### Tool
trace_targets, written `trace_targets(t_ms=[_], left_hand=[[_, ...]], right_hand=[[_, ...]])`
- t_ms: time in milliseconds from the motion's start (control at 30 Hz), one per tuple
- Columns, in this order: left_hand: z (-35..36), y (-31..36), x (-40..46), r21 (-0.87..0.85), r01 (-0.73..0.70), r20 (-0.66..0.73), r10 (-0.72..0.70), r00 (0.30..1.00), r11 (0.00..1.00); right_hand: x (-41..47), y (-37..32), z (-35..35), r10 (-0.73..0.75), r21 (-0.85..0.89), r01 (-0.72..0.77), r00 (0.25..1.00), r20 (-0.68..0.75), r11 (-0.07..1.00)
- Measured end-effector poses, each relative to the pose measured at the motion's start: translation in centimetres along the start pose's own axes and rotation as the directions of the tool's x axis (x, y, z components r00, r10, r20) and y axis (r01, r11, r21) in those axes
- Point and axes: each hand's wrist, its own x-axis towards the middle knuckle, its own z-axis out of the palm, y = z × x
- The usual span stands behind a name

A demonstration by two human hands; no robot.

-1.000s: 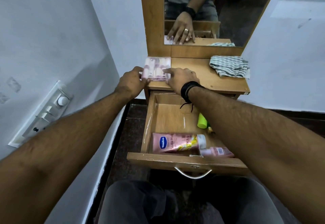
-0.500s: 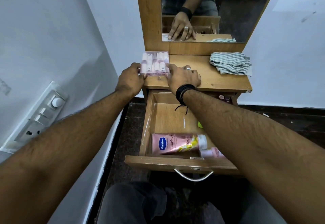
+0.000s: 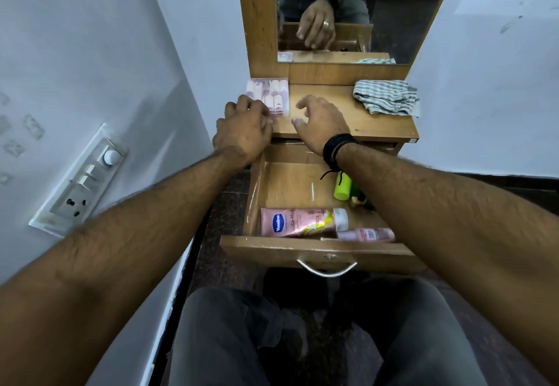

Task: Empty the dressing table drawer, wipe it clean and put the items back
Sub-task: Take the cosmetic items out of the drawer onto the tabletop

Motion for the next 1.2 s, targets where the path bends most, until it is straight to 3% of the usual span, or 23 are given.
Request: trace_targets(t_ms=[67, 200, 333, 433, 667, 767, 933, 1033, 1100, 1200], left_hand=[[-0.2, 1.6, -1.7, -0.064, -0.062, 0.097, 0.068, 0.993, 0.996], [0.5, 4.2, -5.2, -0.083, -0.066, 0.334, 0.091, 0.938, 0.994], [2.4, 5.1, -8.2, -0.006, -0.083, 0.465, 0.076, 0.882, 0.997], [3.0, 5.0, -9.5, -0.018, -0.083, 0.491, 0.081, 0.867, 0.996], [1.3, 3.2, -9.7, 0.004, -0.051, 0.432, 0.044, 0.901, 0.999], [-0.1, 1.5, -8.7, 0.047, -0.013, 0.29, -0.001, 0.957, 0.999], [-2.1, -1.8, -7.1, -0.068, 0.081, -0.009, -0.082, 0.997, 0.994], [-2.4, -2.8, -5.5, -0.211, -0.018, 0.02, 0.023, 1.0, 0.977], [-2.5, -2.9, -4.3, -0.333, -0.042, 0.092, 0.076, 0.993, 0.942], [-2.5, -2.6, -2.7, -0.439, -0.017, 0.131, 0.083, 0.988, 0.898]], right_hand=[[-1.7, -0.2, -0.4, -0.063, -0.057, 0.067, 0.996, 0.059, 0.996], [-4.8, -0.1, -0.1, -0.099, -0.271, 0.201, 0.932, 0.348, 0.941], [-7.2, 0.5, 0.9, 0.081, -0.424, 0.272, 0.755, 0.651, 0.864], [-8.5, 1.6, 2.4, 0.205, -0.495, 0.279, 0.667, 0.717, 0.823], [-9.7, 2.6, 3.0, 0.175, -0.546, 0.278, 0.752, 0.636, 0.79], [-8.6, 2.3, 1.3, 0.165, -0.524, 0.214, 0.795, 0.584, 0.824], [-5.3, 1.0, -2.9, 0.104, -0.345, 0.05, 0.905, 0.413, 0.937], [-3.6, -0.7, -3.7, 0.075, 0.066, -0.094, 0.968, 0.239, 0.993], [-3.0, -2.3, -3.2, 0.085, 0.351, -0.142, 0.981, 0.173, 0.926], [-2.3, -4.3, -1.6, 0.081, 0.535, -0.148, 0.986, 0.147, 0.832]])
